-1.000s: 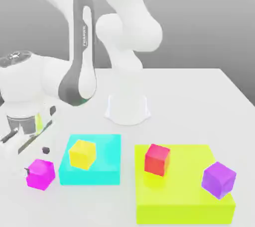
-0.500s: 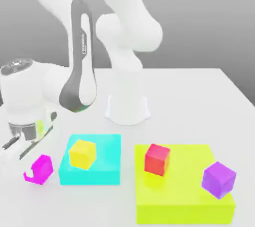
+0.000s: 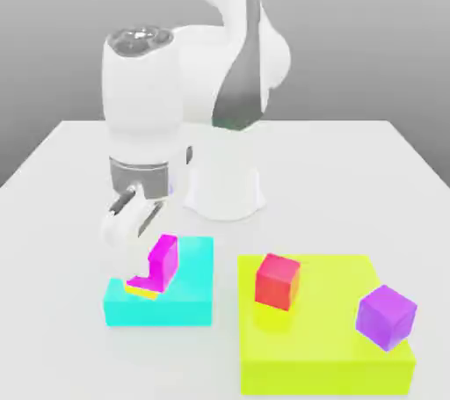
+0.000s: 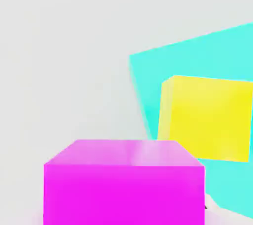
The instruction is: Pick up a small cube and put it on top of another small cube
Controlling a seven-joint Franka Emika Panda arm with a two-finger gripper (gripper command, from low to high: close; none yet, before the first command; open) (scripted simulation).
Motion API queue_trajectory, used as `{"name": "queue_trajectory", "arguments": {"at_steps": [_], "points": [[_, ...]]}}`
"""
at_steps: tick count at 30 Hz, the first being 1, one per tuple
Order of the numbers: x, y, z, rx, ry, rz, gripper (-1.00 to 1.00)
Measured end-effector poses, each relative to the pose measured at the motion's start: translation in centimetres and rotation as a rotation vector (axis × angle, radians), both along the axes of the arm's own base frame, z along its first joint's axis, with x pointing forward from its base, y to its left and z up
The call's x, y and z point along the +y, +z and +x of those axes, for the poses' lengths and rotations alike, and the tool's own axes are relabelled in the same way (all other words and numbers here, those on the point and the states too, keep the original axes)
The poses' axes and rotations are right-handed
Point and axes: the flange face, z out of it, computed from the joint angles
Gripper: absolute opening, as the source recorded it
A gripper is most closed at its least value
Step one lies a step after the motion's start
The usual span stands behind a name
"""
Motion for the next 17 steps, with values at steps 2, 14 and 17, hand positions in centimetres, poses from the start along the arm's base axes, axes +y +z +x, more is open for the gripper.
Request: {"name": "queue_trajectory", "arguments": {"at_steps": [2, 14, 17], "points": [[3.0, 1.1, -0.2, -0.004, 0.008, 0.003, -1.0], [13.0, -1.5, -2.8, -0.018, 0.043, 0.03, -1.0], [13.1, -2.1, -2.9, -0.018, 0.044, 0.032, 1.0]]}}
